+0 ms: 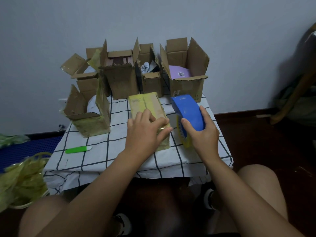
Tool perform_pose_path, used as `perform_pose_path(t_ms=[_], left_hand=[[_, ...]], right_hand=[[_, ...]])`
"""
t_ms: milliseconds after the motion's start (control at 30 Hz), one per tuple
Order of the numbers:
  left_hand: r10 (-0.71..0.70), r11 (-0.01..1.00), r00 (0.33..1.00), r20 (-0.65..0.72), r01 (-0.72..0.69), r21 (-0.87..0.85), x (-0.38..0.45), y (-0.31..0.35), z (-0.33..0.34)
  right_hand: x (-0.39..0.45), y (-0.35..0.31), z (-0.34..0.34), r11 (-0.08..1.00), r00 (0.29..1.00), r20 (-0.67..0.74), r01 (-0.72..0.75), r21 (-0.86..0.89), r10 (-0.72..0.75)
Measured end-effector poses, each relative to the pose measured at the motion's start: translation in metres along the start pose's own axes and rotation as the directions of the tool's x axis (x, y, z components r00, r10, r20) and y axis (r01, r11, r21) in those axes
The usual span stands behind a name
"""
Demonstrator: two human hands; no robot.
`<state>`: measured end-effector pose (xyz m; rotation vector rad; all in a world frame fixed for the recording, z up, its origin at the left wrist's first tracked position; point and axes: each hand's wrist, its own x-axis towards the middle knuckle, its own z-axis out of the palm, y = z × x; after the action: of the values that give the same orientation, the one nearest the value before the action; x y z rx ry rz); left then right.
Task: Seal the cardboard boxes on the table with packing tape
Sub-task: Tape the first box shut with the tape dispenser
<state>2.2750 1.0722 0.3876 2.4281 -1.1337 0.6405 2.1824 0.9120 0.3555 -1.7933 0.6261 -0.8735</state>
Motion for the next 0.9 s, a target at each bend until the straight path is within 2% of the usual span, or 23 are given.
perform_pose_path(t_ms=[100, 200, 267, 333, 433, 600, 800, 900], left_hand=[[0.049, 0.997, 0.999, -0.003, -0.048, 0.066, 0.001, 0.001, 0.004], [0.084, 0.995, 0.996, 0.033, -0.085, 0.046, -0.006, -0.006, 0.001], [0.064, 0.998, 0.995, 0.077, -0.061, -0.034, -0.01, -0.013, -0.006], [-0.006, 0.981, 0.995, 0.098, 0.025, -0.191, -0.012, -0.02, -0.013], [0.001, 0.947, 1.0, 0.03, 0.009, -0.322, -0.015, -0.027, -0.013], [0.197, 0.969, 0.978, -0.063, -0.204, -0.137, -0.016, -0.035, -0.002], [0.31, 0.95, 0.948, -0.074, -0.312, -0.01, -0.018, -0.042, 0.001], [0.303, 0.952, 0.952, -0.039, -0.304, -0.028, -0.021, -0.042, 0.006]], right_hand=[[0.0, 0.001, 0.0, 1.0, 1.0, 0.006, 0.003, -0.001, -0.003], [0.0, 0.0, -0.001, 1.0, 1.0, 0.002, -0.003, 0.007, 0.003], [0.0, -0.001, -0.001, 1.0, 1.0, 0.003, -0.006, 0.005, 0.006], [0.0, -0.002, -0.001, 1.0, 1.0, 0.004, -0.008, 0.002, 0.008], [0.0, -0.003, -0.001, 1.0, 1.0, 0.005, -0.01, 0.002, 0.01], [-0.002, -0.002, -0.003, 1.0, 1.0, 0.007, -0.015, -0.007, 0.015], [-0.001, -0.002, -0.001, 1.0, 1.0, -0.001, -0.017, 0.0, 0.017], [-0.002, -0.001, -0.001, 1.0, 1.0, -0.005, -0.011, 0.0, 0.011]])
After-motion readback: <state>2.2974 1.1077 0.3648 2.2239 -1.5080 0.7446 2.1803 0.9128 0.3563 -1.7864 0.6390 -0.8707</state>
